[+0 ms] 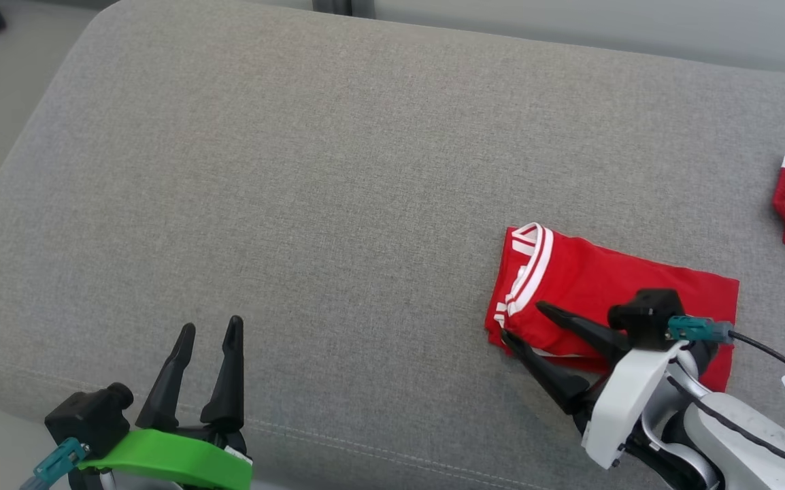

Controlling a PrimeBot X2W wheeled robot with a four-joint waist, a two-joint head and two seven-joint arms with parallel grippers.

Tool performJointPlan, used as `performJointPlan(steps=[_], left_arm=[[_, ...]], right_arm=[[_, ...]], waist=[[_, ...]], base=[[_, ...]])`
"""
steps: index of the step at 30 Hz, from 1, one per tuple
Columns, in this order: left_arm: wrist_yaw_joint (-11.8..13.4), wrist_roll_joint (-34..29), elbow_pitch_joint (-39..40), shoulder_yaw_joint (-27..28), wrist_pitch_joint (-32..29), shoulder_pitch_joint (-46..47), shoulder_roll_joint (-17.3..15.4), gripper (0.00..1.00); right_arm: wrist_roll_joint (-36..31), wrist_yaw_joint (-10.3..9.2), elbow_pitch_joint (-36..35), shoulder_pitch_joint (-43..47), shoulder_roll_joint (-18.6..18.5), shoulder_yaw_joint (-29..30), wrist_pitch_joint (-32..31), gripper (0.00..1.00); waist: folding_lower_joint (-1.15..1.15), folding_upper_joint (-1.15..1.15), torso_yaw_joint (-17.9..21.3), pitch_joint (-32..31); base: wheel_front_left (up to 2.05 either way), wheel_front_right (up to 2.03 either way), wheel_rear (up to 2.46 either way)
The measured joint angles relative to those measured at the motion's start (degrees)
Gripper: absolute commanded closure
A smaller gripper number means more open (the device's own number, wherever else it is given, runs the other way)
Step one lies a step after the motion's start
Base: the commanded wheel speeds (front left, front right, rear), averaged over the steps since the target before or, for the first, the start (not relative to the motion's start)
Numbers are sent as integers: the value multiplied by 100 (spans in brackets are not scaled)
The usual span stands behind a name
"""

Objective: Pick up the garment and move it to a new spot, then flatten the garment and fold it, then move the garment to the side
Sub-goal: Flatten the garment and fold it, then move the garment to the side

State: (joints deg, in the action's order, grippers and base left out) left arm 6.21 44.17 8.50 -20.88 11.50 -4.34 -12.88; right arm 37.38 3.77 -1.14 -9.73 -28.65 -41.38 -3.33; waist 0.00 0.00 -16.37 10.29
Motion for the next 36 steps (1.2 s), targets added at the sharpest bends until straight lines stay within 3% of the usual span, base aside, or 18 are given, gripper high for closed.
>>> performJointPlan(steps=[5, 9, 11, 12, 15, 21, 30, 36], left_arm=[[0, 0, -31, 35, 22, -1, -18, 0], [0, -1, -31, 129, 24, -7, -78, 0], [0, -4, -33, 197, 45, -20, -129, 0], [0, -30, -41, 223, 51, -45, -205, 0], [1, -177, -87, 242, 65, -120, -301, 0], [4, -394, -210, 383, 119, -305, -432, 0], [20, -957, -457, 481, 194, -500, -561, 0], [38, -1087, -623, 392, 224, -710, -523, 0]], right_arm=[[79, 42, -151, -42, 291, -125, -15, 0], [322, -44, -226, -15, 475, 143, 207, 0], [445, -162, -235, 56, 519, 341, 346, 0], [517, -332, -240, 191, 534, 576, 530, 0], [493, -499, -229, 300, 504, 793, 717, 0], [51, -939, -36, 499, 81, 1189, 1114, 0], [-230, -1054, 371, 948, -170, 1670, 1557, 0], [-188, -1093, 711, 1571, -112, 2038, 1642, 0]], waist=[[0, 0, 131, -53], [0, 0, 286, -108], [0, 0, 385, -141], [0, 0, 497, -175], [0, 0, 621, -208], [0, 0, 1035, -301], [0, 0, 1639, -516], [0, 0, 1808, -828]], base=[[0, 0, 0], [0, 0, 0], [0, 0, 0], [0, 0, 0], [0, 0, 0], [0, 0, 0], [0, 0, 0], [0, 0, 0]])
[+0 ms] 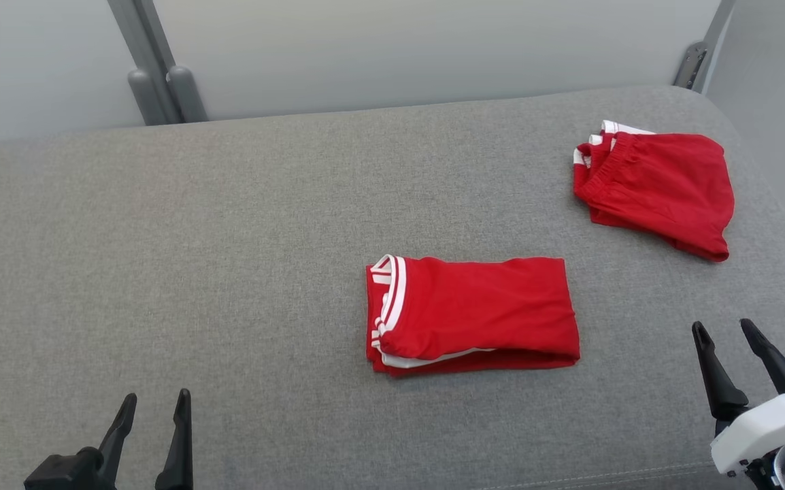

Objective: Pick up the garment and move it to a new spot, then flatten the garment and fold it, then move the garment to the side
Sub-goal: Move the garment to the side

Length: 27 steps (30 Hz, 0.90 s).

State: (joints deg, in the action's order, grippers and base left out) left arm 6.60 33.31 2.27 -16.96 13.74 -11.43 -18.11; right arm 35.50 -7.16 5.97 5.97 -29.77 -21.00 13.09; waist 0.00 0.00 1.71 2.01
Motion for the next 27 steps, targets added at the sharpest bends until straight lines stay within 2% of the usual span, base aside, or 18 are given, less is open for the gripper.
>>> performJointPlan(steps=[6, 16, 23, 25, 27], left_arm=[[5, 2, 13, 26, 1, -144, 130, 0], [7, 0, 79, 26, 19, -148, 223, 0], [7, -68, 257, 69, 47, -148, 299, 0], [8, -142, 327, 60, 48, -148, 323, 0], [8, -189, 438, 29, 49, -139, 378, 0]], right_arm=[[516, 0, 68, 291, 446, 294, 20, 0], [1061, 34, 126, 418, 678, 633, 58, 0], [1822, 495, 177, 355, 991, 644, 9, 0], [2012, 619, 244, 276, 1022, 621, -154, 0], [2135, 788, 417, -190, 981, 577, -477, 0]], waist=[[0, 0, 81, -176], [0, 0, -95, -108], [0, 0, -202, 73], [0, 0, -232, 153], [0, 0, -319, 411]], base=[[0, 0, 0], [0, 0, 0], [0, 0, 0], [0, 0, 0], [0, 0, 0]])
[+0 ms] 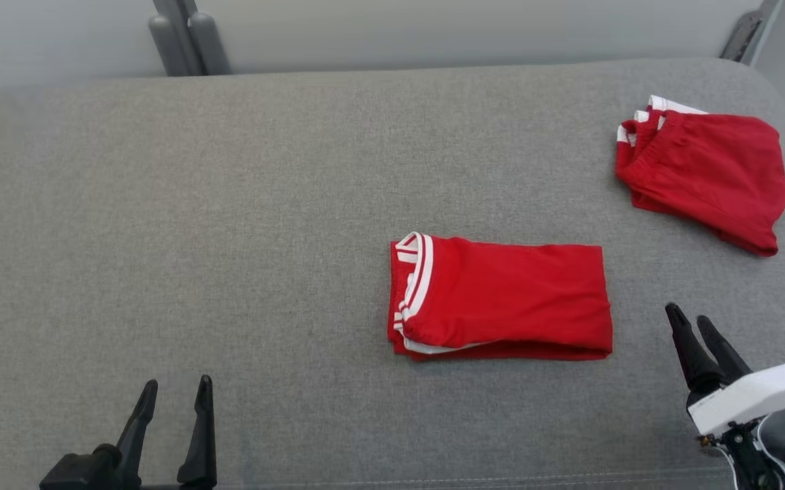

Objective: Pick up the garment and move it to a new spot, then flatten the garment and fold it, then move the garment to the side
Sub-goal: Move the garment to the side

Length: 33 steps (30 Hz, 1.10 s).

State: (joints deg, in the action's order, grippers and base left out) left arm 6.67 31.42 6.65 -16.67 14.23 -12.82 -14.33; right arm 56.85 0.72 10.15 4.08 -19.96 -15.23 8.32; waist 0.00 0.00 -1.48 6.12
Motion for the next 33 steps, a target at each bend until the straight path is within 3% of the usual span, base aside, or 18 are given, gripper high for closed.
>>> performJointPlan(steps=[6, 11, 30, 31, 33], left_arm=[[-1, -89, -8, -47, 1, 346, 54, 0], [0, -89, -66, -14, 1, 369, 83, 0], [-2, -91, -143, -22, 1, 396, 234, 0], [-2, -91, -143, -22, 1, 396, 234, 0], [-2, -91, -160, -20, 2, 410, 245, 0]], right_arm=[[23, 272, 410, -519, -148, -229, -482, 0], [70, 375, 699, -716, -97, -401, -710, 0], [523, 580, 1288, -1290, 288, -594, -1049, 0], [523, 580, 1288, -1290, 288, -594, -1049, 51], [533, 581, 1325, -1330, 290, -603, -1071, 97]], waist=[[0, 0, -246, 370], [0, 0, -410, 439], [0, 0, -485, 508], [0, 0, -485, 508], [0, 0, -499, 504]], base=[[0, 0, 0], [0, 0, 0], [0, 0, 0], [0, 0, 0], [0, 0, 0]])
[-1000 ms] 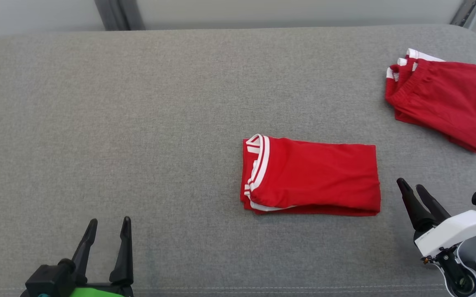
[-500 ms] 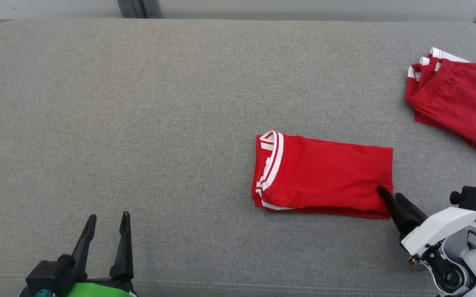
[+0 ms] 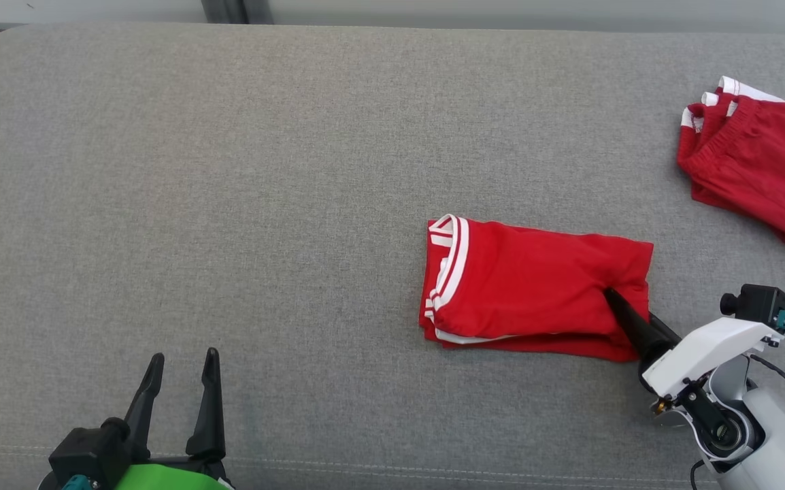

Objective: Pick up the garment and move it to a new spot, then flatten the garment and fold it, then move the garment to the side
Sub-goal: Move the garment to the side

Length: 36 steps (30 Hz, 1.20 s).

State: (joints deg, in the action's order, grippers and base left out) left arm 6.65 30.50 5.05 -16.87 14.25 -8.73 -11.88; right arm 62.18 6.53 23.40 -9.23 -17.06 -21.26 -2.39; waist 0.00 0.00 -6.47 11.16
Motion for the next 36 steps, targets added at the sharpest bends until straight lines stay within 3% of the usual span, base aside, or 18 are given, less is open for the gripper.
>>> performJointPlan(steps=[8, 26, 36], left_arm=[[-3, 1, -27, 16, 0, 18, 26, 0], [-171, -14, 76, -205, 0, 476, 172, 0], [-178, -49, 43, -66, 1, 633, 198, 0]], right_arm=[[38, 3, -8, -209, -220, -27, -116, 100], [-10, 52, -367, -2116, -1629, 492, -922, 100], [43, 52, -379, -2747, -1755, 622, -1054, 100]], waist=[[0, 0, -39, 4], [0, 0, -310, 604], [0, 0, -456, 1050]], base=[[0, 0, 0], [0, 0, 0], [0, 0, 0]])
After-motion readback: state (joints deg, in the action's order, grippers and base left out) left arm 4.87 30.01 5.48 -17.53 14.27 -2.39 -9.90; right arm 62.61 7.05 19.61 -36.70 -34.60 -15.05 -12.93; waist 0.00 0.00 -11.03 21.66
